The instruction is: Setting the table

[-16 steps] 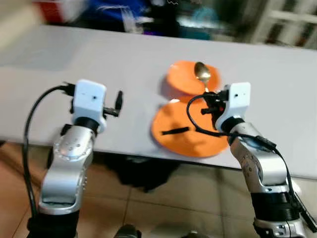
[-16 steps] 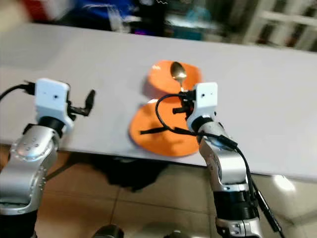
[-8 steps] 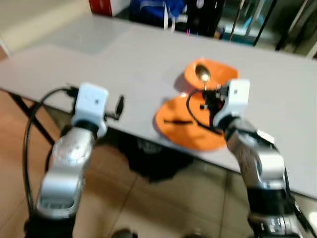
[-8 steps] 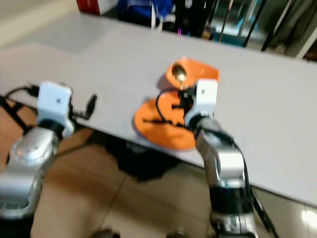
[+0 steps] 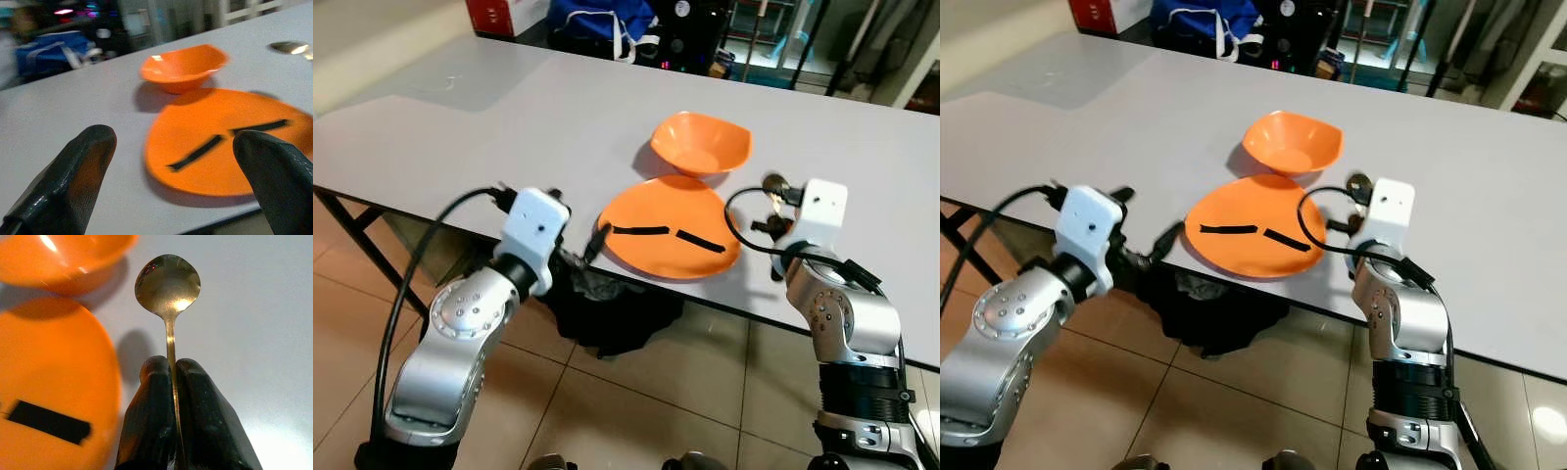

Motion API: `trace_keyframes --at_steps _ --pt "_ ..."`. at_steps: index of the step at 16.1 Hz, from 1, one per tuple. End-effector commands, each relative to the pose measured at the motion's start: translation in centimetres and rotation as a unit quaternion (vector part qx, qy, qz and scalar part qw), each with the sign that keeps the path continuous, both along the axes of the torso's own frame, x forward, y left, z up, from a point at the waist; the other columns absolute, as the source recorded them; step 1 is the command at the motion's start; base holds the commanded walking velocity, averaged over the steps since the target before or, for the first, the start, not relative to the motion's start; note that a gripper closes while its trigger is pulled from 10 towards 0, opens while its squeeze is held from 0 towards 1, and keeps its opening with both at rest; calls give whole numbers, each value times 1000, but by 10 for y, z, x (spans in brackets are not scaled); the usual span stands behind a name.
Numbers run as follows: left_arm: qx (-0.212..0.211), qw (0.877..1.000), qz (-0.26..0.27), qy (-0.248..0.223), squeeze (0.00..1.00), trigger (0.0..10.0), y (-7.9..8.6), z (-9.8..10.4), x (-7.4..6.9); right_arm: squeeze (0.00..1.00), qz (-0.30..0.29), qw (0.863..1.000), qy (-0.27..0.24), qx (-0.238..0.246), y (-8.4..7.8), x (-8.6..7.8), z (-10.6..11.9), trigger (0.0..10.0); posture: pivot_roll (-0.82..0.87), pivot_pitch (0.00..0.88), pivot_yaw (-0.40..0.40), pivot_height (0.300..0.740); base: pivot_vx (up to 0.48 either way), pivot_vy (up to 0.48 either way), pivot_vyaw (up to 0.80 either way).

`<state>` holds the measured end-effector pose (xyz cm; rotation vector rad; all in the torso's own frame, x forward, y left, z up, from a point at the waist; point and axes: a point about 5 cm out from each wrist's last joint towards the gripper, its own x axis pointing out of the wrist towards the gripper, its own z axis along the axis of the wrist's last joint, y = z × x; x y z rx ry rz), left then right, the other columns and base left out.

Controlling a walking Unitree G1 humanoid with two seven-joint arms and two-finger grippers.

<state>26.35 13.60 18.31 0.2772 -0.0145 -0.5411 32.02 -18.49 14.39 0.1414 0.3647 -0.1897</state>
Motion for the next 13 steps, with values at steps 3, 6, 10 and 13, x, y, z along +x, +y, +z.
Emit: trace_keyframes --at_steps 3,6,10,13 --pt "-20 989 -143 37 0 10000 -22 -1 -23 0 -4 999 43 0 3 -4 -12 10000 -1 68 1 740 0 0 0" --pt "27 976 -193 92 0 10000 -19 -17 -34 0 -5 998 63 7 11 -6 -16 10000 3 67 0 740 0 0 0" --pt "47 977 -183 99 0 10000 -4 -16 -34 0 -29 998 62 9 8 -10 -16 10000 3 68 0 740 0 0 0" --pt "63 975 -181 113 0 10000 5 -20 -38 0 -45 996 69 18 8 -11 -24 10000 10 60 -3 740 0 0 0"
